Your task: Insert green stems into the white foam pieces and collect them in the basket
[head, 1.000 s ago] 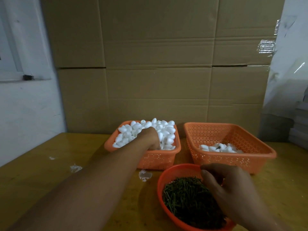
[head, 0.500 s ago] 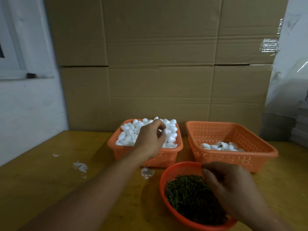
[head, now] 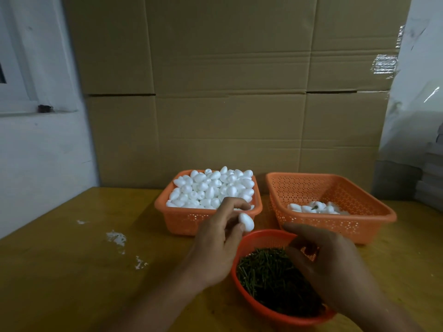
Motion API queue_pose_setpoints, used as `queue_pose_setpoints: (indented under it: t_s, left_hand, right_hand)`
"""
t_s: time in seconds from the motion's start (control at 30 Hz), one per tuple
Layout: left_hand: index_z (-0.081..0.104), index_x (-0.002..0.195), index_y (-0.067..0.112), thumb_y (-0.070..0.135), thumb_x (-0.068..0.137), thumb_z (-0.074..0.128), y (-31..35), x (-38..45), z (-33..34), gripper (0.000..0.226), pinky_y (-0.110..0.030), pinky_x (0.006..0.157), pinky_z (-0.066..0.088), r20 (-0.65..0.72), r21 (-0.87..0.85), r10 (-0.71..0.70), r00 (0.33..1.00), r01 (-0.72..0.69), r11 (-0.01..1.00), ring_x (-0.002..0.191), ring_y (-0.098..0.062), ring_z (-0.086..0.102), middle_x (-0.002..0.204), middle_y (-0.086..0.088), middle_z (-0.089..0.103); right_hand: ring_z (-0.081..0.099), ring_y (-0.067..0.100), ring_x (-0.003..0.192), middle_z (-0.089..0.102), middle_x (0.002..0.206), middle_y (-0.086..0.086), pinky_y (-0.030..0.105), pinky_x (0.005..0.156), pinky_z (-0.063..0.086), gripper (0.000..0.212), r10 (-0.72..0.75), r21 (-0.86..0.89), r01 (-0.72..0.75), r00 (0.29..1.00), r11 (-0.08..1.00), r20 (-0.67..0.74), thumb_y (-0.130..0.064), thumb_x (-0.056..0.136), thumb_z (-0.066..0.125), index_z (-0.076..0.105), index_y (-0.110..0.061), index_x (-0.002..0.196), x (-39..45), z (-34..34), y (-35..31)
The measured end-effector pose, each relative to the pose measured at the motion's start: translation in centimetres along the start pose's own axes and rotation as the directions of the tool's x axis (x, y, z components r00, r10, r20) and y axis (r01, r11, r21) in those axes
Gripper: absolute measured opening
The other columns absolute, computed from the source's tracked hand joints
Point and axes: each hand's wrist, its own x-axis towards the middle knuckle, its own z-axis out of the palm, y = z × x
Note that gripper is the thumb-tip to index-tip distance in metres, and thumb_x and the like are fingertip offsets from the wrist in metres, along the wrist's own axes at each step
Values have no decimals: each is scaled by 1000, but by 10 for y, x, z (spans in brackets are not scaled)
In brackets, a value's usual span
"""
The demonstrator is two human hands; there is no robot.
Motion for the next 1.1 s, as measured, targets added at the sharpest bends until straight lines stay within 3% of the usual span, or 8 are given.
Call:
queue_pose_setpoints:
  t_s: [0.07, 0.13, 0.23, 0.33, 0.47, 0.67, 0.9, 1.1]
  left_hand:
    - [57, 109, 38, 12, 102, 51, 1, -3, 0, 27, -49, 77, 56, 11, -17, -13, 1000, 13, 1000, 86, -23, 68, 97, 3, 69]
    - [62, 106, 38, 16, 102, 53, 2, -5, 0, 24, -34, 76, 58, 19, -74, -41, 999, 42, 996, 86, -16, 68, 97, 3, 69]
    - [67, 109, 38, 25, 94, 60, 5, -7, 1, 22, -26, 77, 55, 84, -250, -120, 989, 138, 958, 87, -12, 69, 99, 1, 71]
    - [67, 114, 38, 22, 85, 68, 3, -10, 2, 34, -31, 82, 56, 140, -308, -135, 981, 173, 936, 92, -13, 66, 101, -4, 70]
    - [68, 113, 38, 24, 85, 69, 4, -12, 2, 31, -29, 78, 54, 156, -334, -157, 975, 202, 921, 83, -12, 62, 97, -7, 68]
    - [72, 105, 32, 47, 81, 69, 5, -11, 3, 29, -25, 73, 53, 163, -345, -176, 971, 223, 912, 91, -8, 63, 100, 6, 69]
    - [69, 109, 29, 37, 79, 73, 5, -11, 4, 31, -26, 65, 48, 173, -461, -216, 961, 273, 844, 81, -18, 64, 96, -8, 70]
    - [66, 97, 23, 26, 84, 69, 11, -11, 4, 13, -26, 62, 47, 178, -546, -227, 957, 288, 787, 73, -17, 58, 85, -8, 65]
  right_hand:
    - [63, -2, 82, 65, 86, -27, 20, 77, 54, 34, -10, -39, 13, 998, 999, 67, -23, 85, 76, 72, -40, 114, 2, 0, 1]
    - [64, -4, 78, 68, 85, -26, 16, 72, 53, 23, -6, -61, 15, 989, 998, 150, -24, 88, 73, 76, -40, 104, 4, 0, 0]
    - [66, 4, 73, 72, 82, -13, 27, 71, 56, 10, -7, -103, 40, 954, 994, 301, -35, 93, 65, 75, -35, 93, 8, 4, -4]
    - [64, 11, 71, 69, 79, -2, 34, 71, 56, 33, 47, -219, 58, 894, 974, 446, -53, 91, 61, 71, -22, 87, 12, 12, -10]
    - [65, 14, 82, 69, 90, -4, 35, 78, 58, 31, 92, -285, 84, 829, 955, 552, -52, 87, 66, 68, -21, 94, 15, 24, -11]
    - [63, 16, 77, 63, 84, -3, 33, 71, 56, 20, 96, -272, 51, 862, 961, 498, -38, 91, 64, 62, -20, 84, 16, 30, -10]
    - [64, 17, 71, 67, 76, -2, 37, 68, 57, 20, 69, -251, 49, 895, 967, 440, -30, 90, 58, 67, -16, 79, 14, 27, -8]
    - [65, 12, 73, 70, 82, -5, 35, 69, 56, 16, 30, -214, 48, 938, 976, 345, -25, 84, 58, 73, -21, 87, 12, 23, -9]
